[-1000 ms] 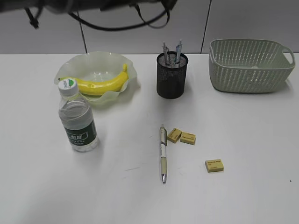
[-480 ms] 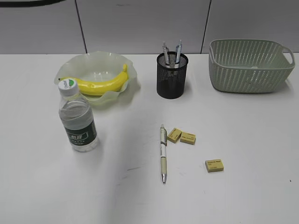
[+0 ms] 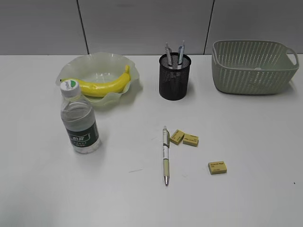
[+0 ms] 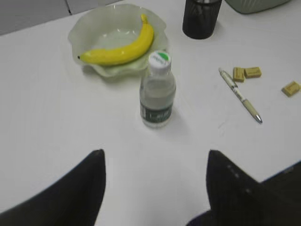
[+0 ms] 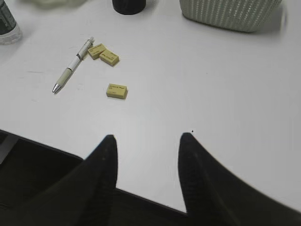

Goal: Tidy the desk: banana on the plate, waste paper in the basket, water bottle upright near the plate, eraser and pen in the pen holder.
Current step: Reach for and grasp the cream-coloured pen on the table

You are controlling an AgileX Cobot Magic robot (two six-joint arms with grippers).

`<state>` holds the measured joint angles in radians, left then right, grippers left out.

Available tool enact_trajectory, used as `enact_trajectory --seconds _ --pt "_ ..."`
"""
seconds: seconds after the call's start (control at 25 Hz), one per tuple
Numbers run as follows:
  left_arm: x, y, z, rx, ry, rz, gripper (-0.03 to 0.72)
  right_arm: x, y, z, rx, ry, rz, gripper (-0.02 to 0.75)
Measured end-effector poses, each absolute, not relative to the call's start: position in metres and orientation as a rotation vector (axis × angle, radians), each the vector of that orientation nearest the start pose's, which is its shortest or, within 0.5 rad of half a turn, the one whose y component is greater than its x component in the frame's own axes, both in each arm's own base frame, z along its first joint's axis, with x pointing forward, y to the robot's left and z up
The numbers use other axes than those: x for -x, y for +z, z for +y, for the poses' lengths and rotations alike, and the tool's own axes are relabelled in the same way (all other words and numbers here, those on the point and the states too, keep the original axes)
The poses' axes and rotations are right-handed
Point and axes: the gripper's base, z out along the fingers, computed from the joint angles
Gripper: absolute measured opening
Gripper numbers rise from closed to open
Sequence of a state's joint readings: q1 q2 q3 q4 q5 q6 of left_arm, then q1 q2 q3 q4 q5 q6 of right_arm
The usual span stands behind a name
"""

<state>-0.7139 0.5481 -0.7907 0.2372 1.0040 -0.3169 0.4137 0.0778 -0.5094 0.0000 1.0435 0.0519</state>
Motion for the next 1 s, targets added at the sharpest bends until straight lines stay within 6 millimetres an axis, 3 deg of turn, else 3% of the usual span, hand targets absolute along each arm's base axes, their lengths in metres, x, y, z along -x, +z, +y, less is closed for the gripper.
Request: enact_trajectory --seconds 0.12,0.24,0.44,0.72,0.88,1.0 --pt "-0.040 0.335 -0.012 -0.438 -0.320 2.142 0.526 -0.006 0.281 0.003 0.379 0.280 2.073 0.347" --pt "-0.024 0.318 0.002 -0.418 -0.349 2.093 0.517 -0.006 0.281 0.003 0.379 0.280 2.073 0.347" --pt "-0.015 0.290 0.007 -0.435 -0.373 2.092 0.503 -0.006 0.281 0.003 0.380 0.280 2.073 0.347" --pt "-0.014 0.288 0.005 -0.487 -0.378 2.074 0.466 -0.012 0.287 0.005 0.385 0.277 2.067 0.347" --pt "-0.010 0.289 0.008 -0.453 -0.369 2.055 0.458 -0.045 0.305 0.022 0.395 0.294 2.063 0.347" --pt "-0.002 0.289 0.014 -0.338 -0.313 2.016 0.456 -0.094 0.308 0.045 0.413 0.303 2.169 0.347"
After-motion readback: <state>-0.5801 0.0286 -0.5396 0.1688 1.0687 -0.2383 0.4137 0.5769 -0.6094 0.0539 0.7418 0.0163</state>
